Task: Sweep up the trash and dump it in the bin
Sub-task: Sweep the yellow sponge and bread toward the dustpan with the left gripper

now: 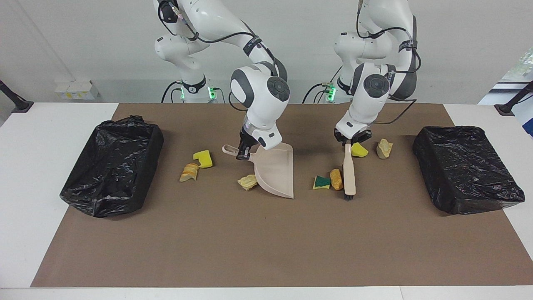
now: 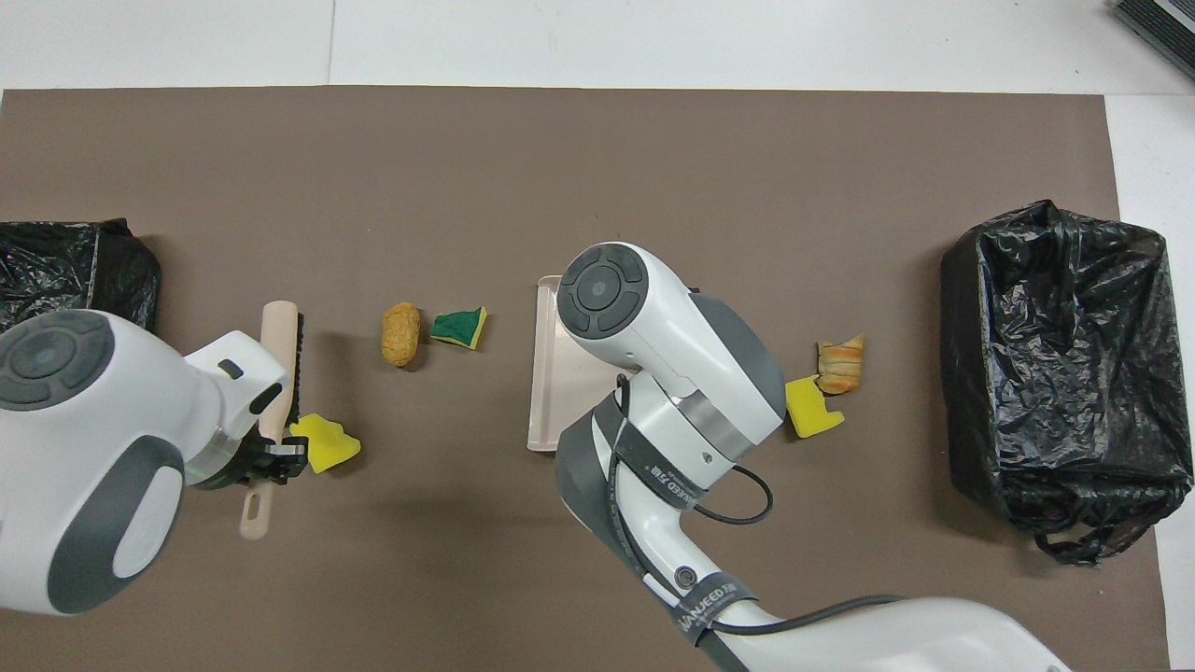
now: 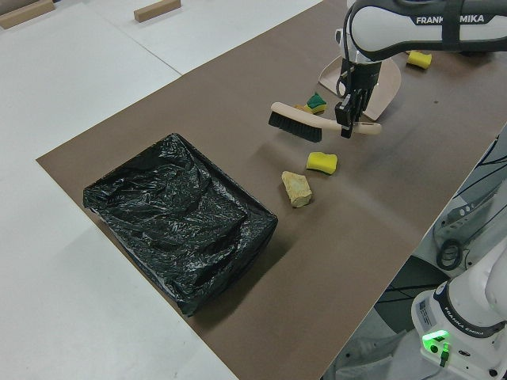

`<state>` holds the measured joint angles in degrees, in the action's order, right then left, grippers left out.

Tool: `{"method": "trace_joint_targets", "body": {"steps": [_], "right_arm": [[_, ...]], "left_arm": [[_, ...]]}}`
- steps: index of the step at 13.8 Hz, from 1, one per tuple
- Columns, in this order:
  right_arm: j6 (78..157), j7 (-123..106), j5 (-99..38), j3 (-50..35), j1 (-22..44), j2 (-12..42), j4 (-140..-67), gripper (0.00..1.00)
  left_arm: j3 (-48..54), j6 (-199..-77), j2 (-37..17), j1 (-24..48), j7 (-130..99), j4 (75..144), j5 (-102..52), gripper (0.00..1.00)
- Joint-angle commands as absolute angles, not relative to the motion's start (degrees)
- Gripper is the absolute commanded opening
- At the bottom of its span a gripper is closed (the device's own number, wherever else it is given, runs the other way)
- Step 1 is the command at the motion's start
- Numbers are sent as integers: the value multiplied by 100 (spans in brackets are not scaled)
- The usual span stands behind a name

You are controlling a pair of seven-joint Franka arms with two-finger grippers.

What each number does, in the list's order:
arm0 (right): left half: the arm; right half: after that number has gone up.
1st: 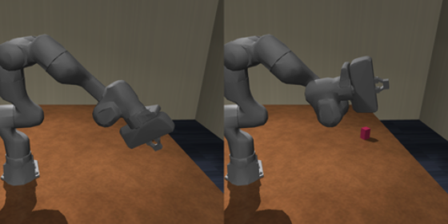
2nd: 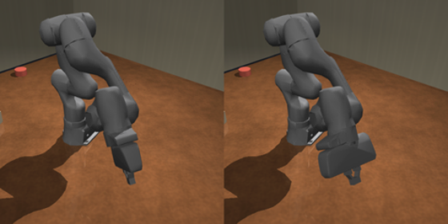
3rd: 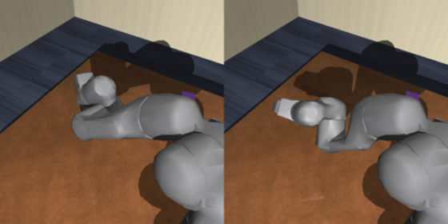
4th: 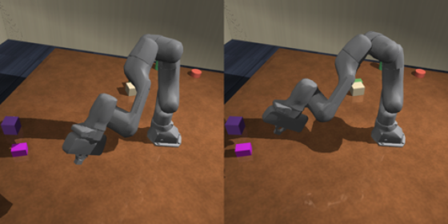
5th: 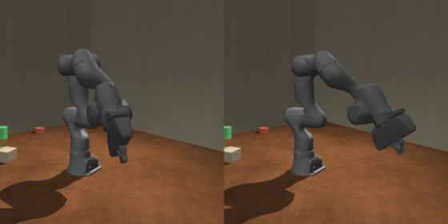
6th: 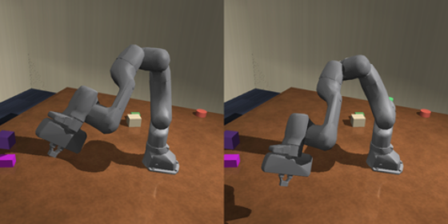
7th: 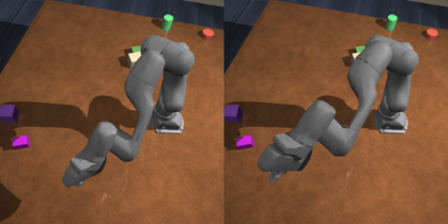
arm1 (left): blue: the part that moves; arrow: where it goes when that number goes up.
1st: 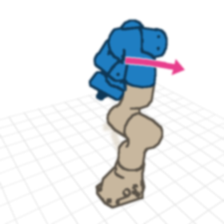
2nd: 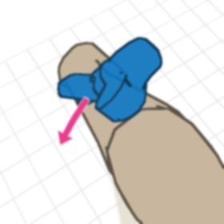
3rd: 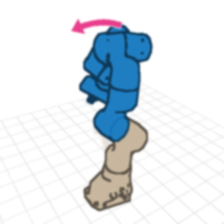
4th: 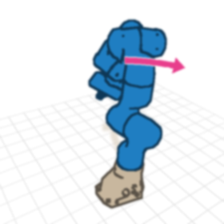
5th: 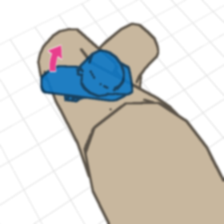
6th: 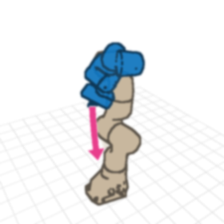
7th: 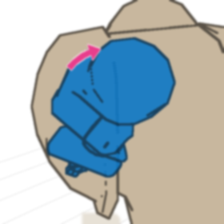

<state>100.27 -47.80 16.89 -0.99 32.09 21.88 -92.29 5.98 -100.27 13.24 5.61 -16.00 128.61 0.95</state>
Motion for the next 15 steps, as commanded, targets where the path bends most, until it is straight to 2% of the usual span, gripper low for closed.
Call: {"method": "trace_joint_targets", "body": {"steps": [1,7,15], "right_arm": [[10116,-4860,1688,-123,3190,2232,-9202,0],[10125,-4860,1688,-123,3190,2224,-9229,0],[10081,-4860,1688,-123,3190,2215,-9229,0]], "left_arm": [[642,-9940,2010,221,-1932,13611,324,0],[650,-9949,2820,-367,-2602,14545,589,0],[677,-10326,2699,-343,-2637,15012,589,0]]}}
